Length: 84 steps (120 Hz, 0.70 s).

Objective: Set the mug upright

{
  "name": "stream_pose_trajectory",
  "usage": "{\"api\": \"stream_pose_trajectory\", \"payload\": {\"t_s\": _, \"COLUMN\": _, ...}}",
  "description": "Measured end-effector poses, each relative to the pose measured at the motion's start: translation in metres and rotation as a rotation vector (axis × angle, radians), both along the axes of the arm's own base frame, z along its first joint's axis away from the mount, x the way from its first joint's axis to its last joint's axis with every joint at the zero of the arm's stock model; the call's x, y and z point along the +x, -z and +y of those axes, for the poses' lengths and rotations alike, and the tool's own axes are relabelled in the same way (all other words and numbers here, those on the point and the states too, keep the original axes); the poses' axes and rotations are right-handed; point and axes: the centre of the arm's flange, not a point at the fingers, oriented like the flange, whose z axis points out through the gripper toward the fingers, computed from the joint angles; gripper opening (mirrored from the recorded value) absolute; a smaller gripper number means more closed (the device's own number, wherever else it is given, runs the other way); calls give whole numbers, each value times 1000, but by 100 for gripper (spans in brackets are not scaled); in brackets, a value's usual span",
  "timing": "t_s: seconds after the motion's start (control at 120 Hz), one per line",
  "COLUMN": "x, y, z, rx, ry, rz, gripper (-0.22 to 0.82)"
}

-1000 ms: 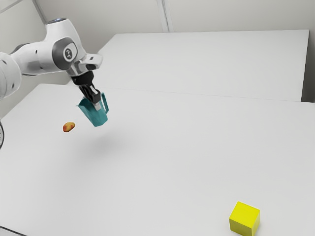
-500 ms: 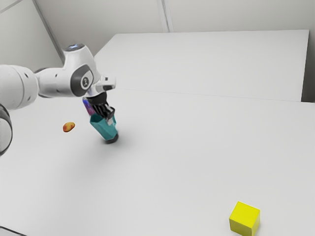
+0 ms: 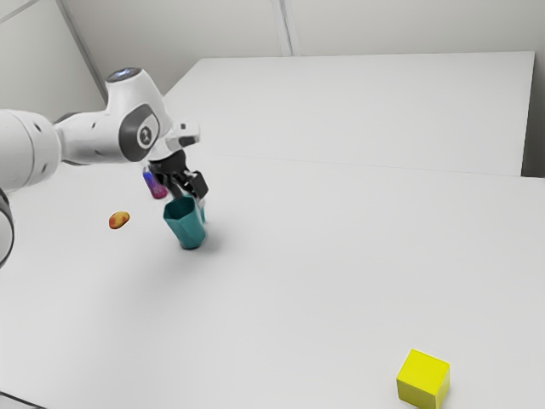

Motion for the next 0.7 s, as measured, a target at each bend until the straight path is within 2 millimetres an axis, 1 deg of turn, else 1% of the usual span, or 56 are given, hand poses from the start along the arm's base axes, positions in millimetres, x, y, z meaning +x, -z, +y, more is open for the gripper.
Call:
{"api": "stream_pose_trajectory", "payload": {"t_s": 0.05, "x": -5, "y": -27, "z": -2, "rx": -3, "ry": -1, "rz": -22, "gripper": 49}}
{"api": "stream_pose_trajectory", "payload": {"t_s": 0.125, "x": -14, "y": -80, "z": -12, "rx": -7, "ry": 5, "rz": -63, "gripper": 52}}
{"api": "stream_pose_trajectory", "payload": {"t_s": 0.183, "x": -25, "y": -121, "z": -18, "rx": -10, "ry": 8, "rz": -89, "gripper": 54}}
{"api": "stream_pose_trajectory", "payload": {"t_s": 0.25, "x": -32, "y": -164, "z": -24, "rx": -15, "ry": 11, "rz": -109, "gripper": 56}}
{"api": "stream_pose_trajectory", "payload": {"t_s": 0.292, "x": -36, "y": -184, "z": -27, "rx": -27, "ry": 12, "rz": -113, "gripper": 57}}
{"api": "stream_pose_trajectory", "payload": {"t_s": 0.383, "x": -45, "y": -221, "z": -34, "rx": -47, "ry": 14, "rz": -110, "gripper": 58}}
{"api": "stream_pose_trajectory", "payload": {"t_s": 0.442, "x": -56, "y": -238, "z": -35, "rx": -53, "ry": 13, "rz": -104, "gripper": 59}}
{"api": "stream_pose_trajectory", "payload": {"t_s": 0.492, "x": -64, "y": -245, "z": -35, "rx": -57, "ry": 11, "rz": -88, "gripper": 59}}
{"api": "stream_pose_trajectory", "payload": {"t_s": 0.575, "x": -70, "y": -246, "z": -33, "rx": -63, "ry": 5, "rz": -53, "gripper": 59}}
{"api": "stream_pose_trajectory", "payload": {"t_s": 0.7, "x": -75, "y": -243, "z": -33, "rx": -69, "ry": -1, "rz": -11, "gripper": 60}}
